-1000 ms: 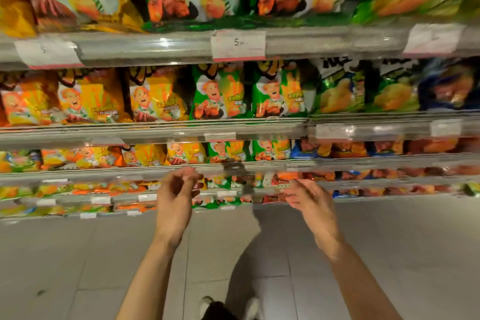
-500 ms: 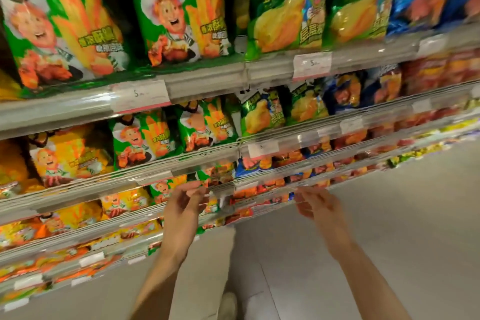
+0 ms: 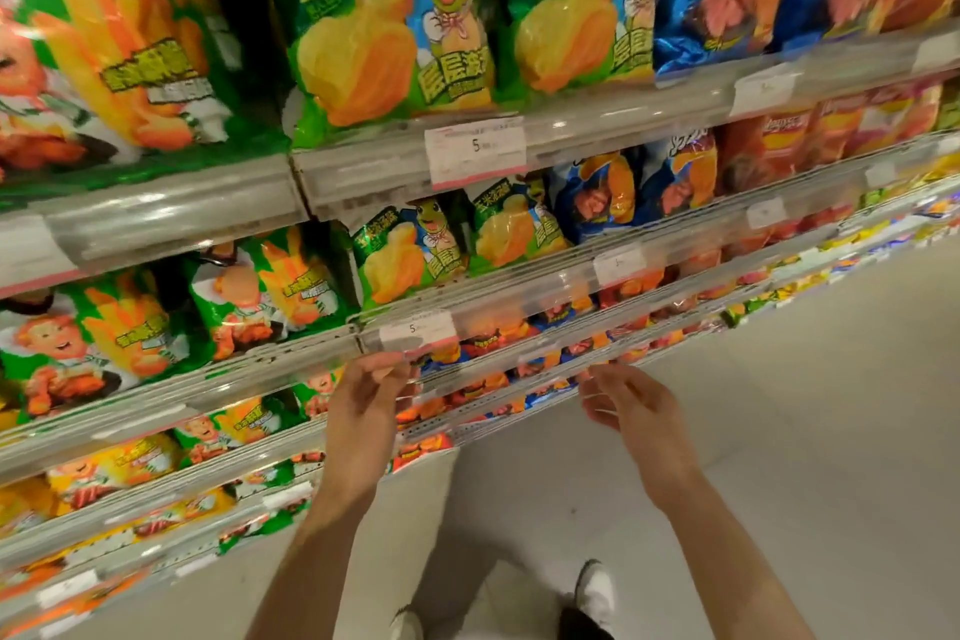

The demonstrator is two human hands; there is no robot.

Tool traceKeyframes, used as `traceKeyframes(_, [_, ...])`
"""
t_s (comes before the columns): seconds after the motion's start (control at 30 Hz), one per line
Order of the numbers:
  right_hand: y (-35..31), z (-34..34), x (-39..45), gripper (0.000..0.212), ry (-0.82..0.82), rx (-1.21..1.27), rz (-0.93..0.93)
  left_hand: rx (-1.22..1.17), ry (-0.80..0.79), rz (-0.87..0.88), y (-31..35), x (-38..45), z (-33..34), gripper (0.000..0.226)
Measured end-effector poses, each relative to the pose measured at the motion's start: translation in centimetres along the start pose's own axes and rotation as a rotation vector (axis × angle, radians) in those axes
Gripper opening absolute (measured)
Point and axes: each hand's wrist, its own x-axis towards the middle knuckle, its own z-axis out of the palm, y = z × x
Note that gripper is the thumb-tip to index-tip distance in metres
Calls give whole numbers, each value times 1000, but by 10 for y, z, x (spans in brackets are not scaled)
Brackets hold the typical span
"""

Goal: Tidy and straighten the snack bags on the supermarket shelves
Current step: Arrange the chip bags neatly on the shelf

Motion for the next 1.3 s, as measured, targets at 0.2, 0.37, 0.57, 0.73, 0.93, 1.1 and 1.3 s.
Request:
traceKeyframes(0.2, [-1, -66, 80, 15, -156, -38, 4, -80, 132, -30, -25, -7, 100, 14])
traceKeyframes(0.37, [-12, -133, 134, 15, -283, -74, 9, -144, 263, -60, -37, -30, 183, 15])
traceKeyframes(0.57, [3, -187, 176, 15, -268, -126, 68, -75, 332, -76, -61, -44, 239, 19])
traceKeyframes(0.73, [22, -186, 197, 14, -305, -216, 118, -67, 382, -122, -81, -34, 253, 18])
traceKeyframes(0.93, [47, -147, 234, 12, -355, -251, 92, 16, 400, -90, -124, 7, 246, 18])
traceKeyframes(1.1, [77, -93, 295, 16, -364, -417, -210, 334, 399, 100, -173, 73, 238, 20])
traceKeyframes(1.3, [123, -26, 369, 42, -215, -709, -853, 815, 448, 455, -216, 170, 223, 61])
